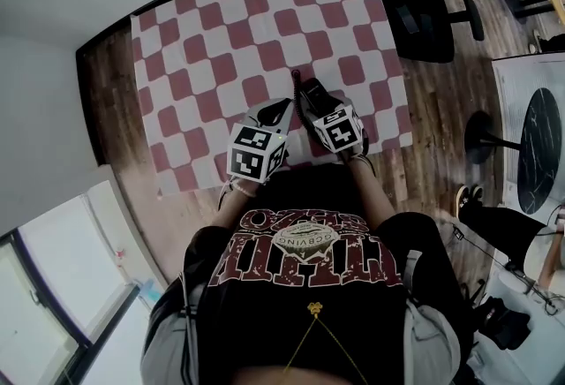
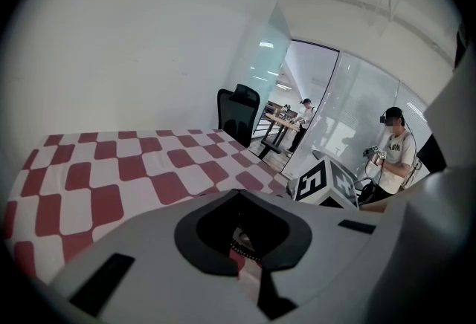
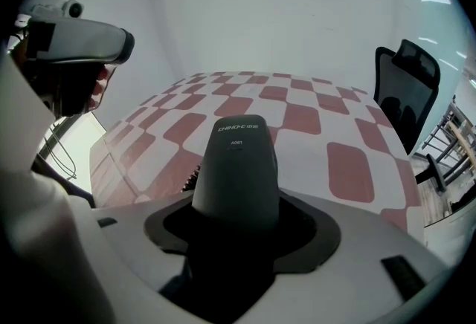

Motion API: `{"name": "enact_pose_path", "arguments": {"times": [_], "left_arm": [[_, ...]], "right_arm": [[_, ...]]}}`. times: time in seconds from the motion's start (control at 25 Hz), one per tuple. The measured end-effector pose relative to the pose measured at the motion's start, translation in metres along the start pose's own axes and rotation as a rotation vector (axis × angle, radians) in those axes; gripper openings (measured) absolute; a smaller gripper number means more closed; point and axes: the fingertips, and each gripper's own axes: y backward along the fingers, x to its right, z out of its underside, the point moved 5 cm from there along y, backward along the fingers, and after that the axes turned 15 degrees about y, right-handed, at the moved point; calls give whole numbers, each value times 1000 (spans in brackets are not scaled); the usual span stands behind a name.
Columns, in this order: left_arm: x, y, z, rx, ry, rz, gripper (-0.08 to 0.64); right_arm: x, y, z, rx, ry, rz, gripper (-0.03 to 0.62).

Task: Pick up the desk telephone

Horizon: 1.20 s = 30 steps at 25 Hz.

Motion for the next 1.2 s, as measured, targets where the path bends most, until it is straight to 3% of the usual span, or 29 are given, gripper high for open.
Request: {"name": "enact_pose_path", "arguments": {"times": [0.28,1.2], "left_arm": [[0,-1,7,0,27,3,8],[7,-9,11,-41,-4,26,8]], "right_arm": [[-6,8,7,-22,-21,-18,287],[-4,64,-21,56,-60,-62,287]]}}
